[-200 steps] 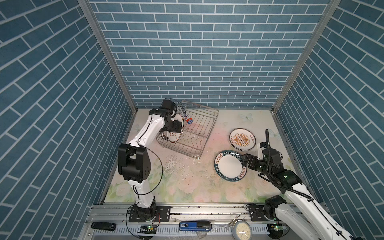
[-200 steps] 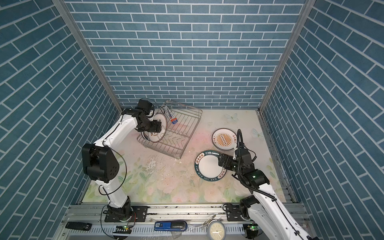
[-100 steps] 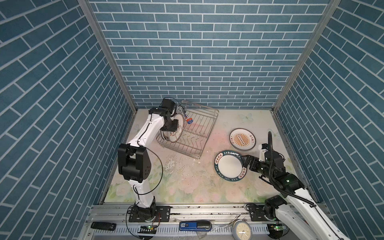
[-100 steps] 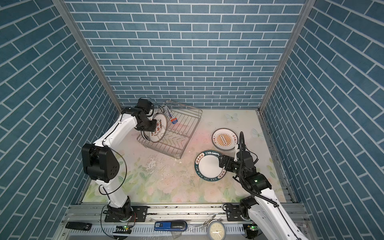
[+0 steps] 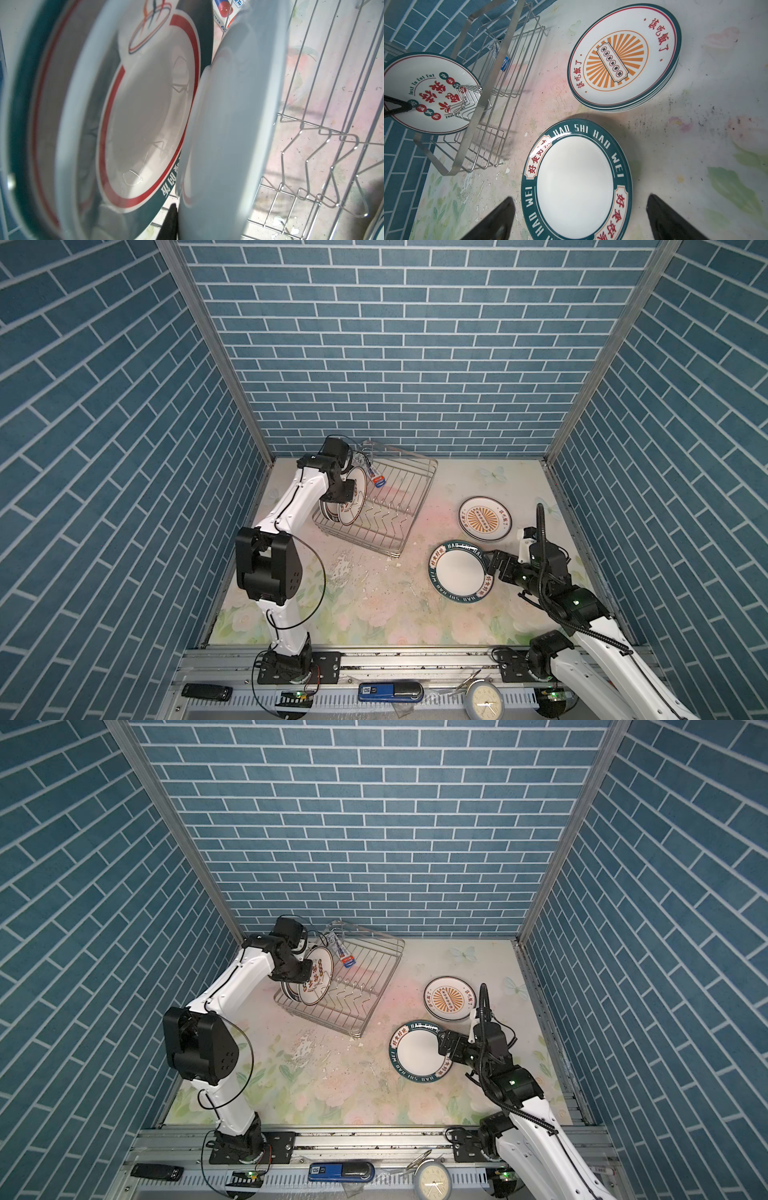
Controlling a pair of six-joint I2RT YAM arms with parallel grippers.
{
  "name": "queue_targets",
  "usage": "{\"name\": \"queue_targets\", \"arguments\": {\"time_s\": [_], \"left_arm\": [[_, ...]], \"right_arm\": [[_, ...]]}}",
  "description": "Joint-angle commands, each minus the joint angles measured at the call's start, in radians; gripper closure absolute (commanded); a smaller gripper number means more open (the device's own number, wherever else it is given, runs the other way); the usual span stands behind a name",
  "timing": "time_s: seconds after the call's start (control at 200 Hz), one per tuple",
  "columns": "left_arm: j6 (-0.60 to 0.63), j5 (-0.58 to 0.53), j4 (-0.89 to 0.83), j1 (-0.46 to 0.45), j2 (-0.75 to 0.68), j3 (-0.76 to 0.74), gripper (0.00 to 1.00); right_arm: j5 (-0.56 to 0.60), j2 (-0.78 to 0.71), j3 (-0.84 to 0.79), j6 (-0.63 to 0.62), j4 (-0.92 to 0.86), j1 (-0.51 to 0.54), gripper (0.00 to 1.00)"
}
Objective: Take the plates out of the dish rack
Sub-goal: 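Close the left gripper on the rim of the red-lettered plate in the rack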
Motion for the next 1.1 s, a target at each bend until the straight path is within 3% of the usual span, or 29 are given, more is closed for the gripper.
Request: {"name": "queue_targets", "arguments": {"time_s": [0.0,0.285,0.375,1.095], "left_arm": [[0.001,0.019,-0.016,-0.004,0.015,0.013,0.84],[0.003,0.021,-0.018,-0.004,0.006,0.012,0.9],[0.003,0.022,-0.015,-0.005,-0.002,0.007,1.0],[0.024,0.015,-0.009,-0.039,-0.101,-0.013,1.0]], "right_arm": [[-0.005,-0.015,-0.022,0.021,-0.014,0.004,0.01],[-0.006,-0.024,-0.017,0.022,-0.015,0.005,0.01],[-0.006,-0.024,-0.014,0.022,-0.013,0.004,0.01],[-0.044,0.006,-0.016,0.03,0.02,0.004,0.01]]}}
